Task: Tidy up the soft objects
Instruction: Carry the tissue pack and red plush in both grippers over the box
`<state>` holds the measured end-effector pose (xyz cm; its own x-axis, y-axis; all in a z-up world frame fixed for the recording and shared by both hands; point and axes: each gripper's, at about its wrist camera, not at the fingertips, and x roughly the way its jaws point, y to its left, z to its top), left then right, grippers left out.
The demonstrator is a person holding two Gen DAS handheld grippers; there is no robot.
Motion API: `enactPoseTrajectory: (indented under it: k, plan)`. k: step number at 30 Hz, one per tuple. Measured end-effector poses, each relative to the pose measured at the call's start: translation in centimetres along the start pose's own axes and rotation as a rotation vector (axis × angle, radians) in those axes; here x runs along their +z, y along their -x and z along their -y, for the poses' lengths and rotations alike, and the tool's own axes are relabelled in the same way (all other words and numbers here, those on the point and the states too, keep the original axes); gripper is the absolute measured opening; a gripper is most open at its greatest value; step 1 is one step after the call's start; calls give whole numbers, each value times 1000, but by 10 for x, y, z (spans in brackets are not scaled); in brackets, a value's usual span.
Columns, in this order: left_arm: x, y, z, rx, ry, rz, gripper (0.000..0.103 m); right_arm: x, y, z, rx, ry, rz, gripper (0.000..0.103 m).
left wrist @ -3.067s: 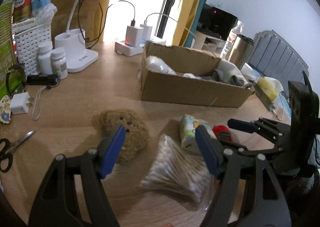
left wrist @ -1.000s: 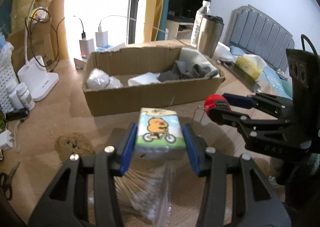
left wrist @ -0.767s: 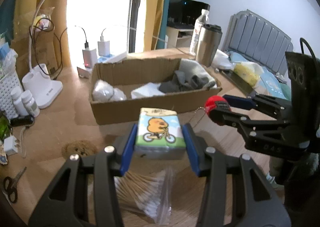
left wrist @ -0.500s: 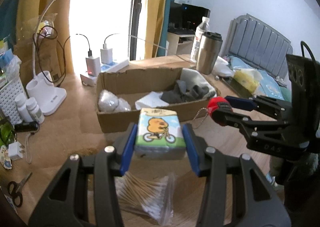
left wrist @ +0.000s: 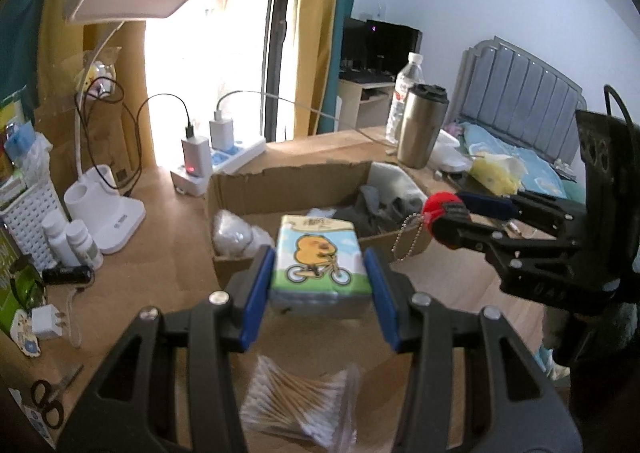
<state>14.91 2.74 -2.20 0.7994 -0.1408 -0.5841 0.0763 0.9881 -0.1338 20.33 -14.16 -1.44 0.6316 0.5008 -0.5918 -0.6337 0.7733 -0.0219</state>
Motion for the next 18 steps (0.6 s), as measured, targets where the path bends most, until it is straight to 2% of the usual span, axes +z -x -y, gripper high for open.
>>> enactPoseTrajectory:
  k: [18]
  plan:
    - [27, -12, -2, 18, -13, 18, 48, 20, -10, 16, 22, -3, 30, 49]
